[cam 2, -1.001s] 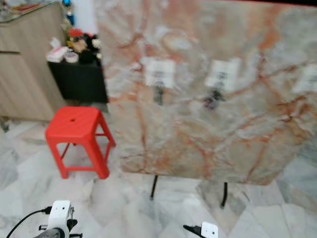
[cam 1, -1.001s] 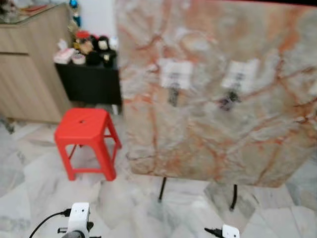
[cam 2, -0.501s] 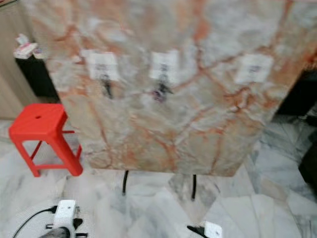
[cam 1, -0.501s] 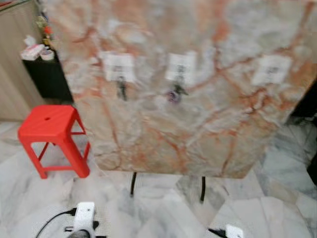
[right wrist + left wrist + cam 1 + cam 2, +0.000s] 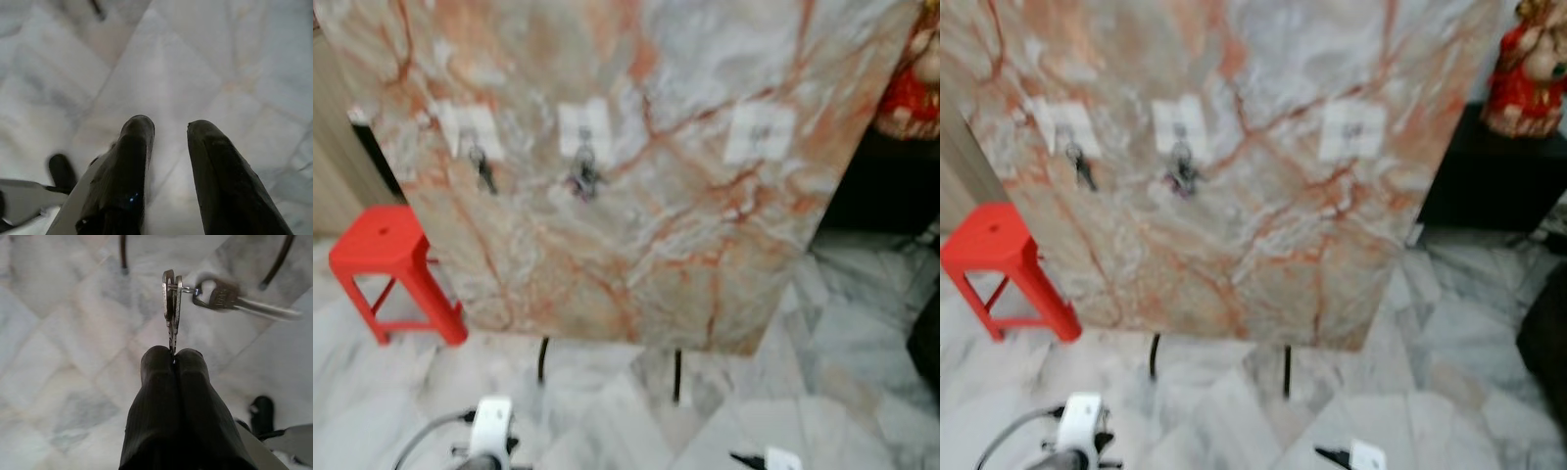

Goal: Hang keys on a hook

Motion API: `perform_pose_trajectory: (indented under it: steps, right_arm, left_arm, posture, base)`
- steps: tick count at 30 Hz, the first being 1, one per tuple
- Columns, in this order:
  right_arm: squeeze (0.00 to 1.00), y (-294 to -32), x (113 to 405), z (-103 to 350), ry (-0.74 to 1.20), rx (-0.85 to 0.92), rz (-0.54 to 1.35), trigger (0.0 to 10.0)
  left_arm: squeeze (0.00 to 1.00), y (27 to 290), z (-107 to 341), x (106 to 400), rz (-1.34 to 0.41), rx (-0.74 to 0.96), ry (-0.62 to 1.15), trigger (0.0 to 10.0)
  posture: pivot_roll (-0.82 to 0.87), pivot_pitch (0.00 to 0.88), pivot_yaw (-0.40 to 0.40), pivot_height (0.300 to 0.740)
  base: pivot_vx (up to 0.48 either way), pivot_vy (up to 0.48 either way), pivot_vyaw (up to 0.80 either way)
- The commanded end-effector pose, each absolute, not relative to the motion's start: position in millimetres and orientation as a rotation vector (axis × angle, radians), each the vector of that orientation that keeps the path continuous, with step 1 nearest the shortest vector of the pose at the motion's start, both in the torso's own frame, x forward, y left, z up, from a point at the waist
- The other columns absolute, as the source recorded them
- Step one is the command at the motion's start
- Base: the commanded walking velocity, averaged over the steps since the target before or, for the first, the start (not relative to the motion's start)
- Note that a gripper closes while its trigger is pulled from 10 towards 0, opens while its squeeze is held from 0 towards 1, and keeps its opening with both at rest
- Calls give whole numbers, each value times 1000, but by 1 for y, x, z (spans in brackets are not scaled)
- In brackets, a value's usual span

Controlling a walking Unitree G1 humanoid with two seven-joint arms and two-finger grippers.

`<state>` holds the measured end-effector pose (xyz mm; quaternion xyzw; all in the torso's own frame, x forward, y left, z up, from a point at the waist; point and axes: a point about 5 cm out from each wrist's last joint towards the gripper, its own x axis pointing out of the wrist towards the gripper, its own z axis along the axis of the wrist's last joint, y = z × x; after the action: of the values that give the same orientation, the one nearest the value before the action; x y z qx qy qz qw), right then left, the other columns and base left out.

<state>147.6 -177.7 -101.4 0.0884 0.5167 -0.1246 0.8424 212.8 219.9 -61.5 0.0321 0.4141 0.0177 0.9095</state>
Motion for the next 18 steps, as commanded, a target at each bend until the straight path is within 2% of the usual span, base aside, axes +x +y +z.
perform_pose_trajectory:
  steps: [1, 18]
  right_arm:
    - [0, -169, 146, -103, 1099, 208, -256, 10000]
    - [0, -172, 143, -103, 1096, 211, -253, 10000]
  left_arm:
    - [0, 227, -63, 207, 48, 91, 873, 10000]
    - [0, 221, -65, 205, 26, 100, 869, 10000]
  posture:
    - [-2, 0, -23, 740]
    - [0, 0, -41, 740]
  base:
    - [0, -472, 0]
    - [0, -472, 0]
